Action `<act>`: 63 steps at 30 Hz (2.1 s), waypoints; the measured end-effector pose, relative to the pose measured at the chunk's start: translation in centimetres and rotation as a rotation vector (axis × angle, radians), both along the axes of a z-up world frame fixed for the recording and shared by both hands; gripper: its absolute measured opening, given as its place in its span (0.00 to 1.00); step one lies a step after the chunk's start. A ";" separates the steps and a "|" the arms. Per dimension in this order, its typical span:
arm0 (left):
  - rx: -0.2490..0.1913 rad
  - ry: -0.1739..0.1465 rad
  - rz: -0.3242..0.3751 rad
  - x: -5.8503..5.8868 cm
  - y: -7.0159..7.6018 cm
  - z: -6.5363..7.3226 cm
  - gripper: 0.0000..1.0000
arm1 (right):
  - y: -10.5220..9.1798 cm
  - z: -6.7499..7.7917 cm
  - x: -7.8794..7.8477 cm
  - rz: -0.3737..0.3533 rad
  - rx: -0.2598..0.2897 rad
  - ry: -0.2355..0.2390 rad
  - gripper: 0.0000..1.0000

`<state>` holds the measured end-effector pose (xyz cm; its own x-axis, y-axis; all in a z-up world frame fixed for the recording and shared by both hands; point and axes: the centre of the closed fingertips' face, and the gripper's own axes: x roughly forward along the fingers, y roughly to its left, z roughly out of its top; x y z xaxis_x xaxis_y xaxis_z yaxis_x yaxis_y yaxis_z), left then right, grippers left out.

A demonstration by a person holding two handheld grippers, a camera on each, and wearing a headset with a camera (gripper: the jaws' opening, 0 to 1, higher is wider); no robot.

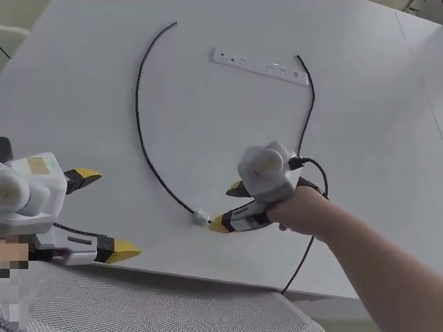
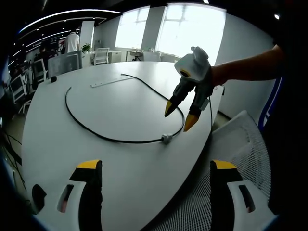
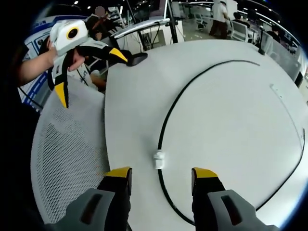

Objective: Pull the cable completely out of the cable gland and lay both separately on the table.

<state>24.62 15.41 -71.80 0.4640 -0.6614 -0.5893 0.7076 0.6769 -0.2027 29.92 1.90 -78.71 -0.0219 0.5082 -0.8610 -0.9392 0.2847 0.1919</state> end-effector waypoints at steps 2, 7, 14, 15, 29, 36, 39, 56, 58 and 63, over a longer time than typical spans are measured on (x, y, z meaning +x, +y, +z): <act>0.000 0.000 -0.002 -0.1 0.0 -0.1 0.93 | 0.2 -0.4 0.0 0.000 -0.002 0.007 0.46; 0.004 0.004 -0.004 -0.2 0.0 -0.2 0.93 | 0.8 -1.9 -0.3 0.009 -0.010 0.032 0.41; 0.005 0.007 -0.008 -0.3 0.1 -0.2 0.92 | 0.8 -3.1 -0.6 0.032 -0.034 0.052 0.37; 0.006 0.007 -0.009 -0.3 0.1 -0.1 0.92 | 0.8 -3.1 -0.6 0.032 -0.033 0.055 0.36; 0.002 0.010 -0.022 -0.1 0.2 -0.2 0.90 | 1.3 -3.7 -1.0 0.051 -0.040 0.076 0.19; 0.009 0.014 -0.030 -0.2 0.5 -0.4 0.90 | 1.4 -4.0 -1.1 0.063 -0.049 0.079 0.14; 0.008 0.017 -0.027 -0.2 0.7 -0.4 0.90 | 1.5 -4.1 -1.1 0.062 -0.050 0.080 0.13; 0.007 0.024 -0.051 -0.2 0.2 -0.6 0.88 | 1.7 -4.0 -0.9 0.063 -0.059 0.043 0.08; 0.008 0.025 -0.052 -0.1 0.2 -0.6 0.88 | 1.7 -3.9 -0.7 0.054 -0.056 0.037 0.08; 0.009 0.020 -0.058 0.2 -0.1 -0.4 0.88 | 1.6 -3.1 -0.6 0.039 -0.042 0.047 0.07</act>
<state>24.87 15.35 -72.23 0.4131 -0.6812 -0.6044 0.7413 0.6371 -0.2113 29.31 3.49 -81.81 -0.0818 0.4692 -0.8793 -0.9400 0.2568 0.2245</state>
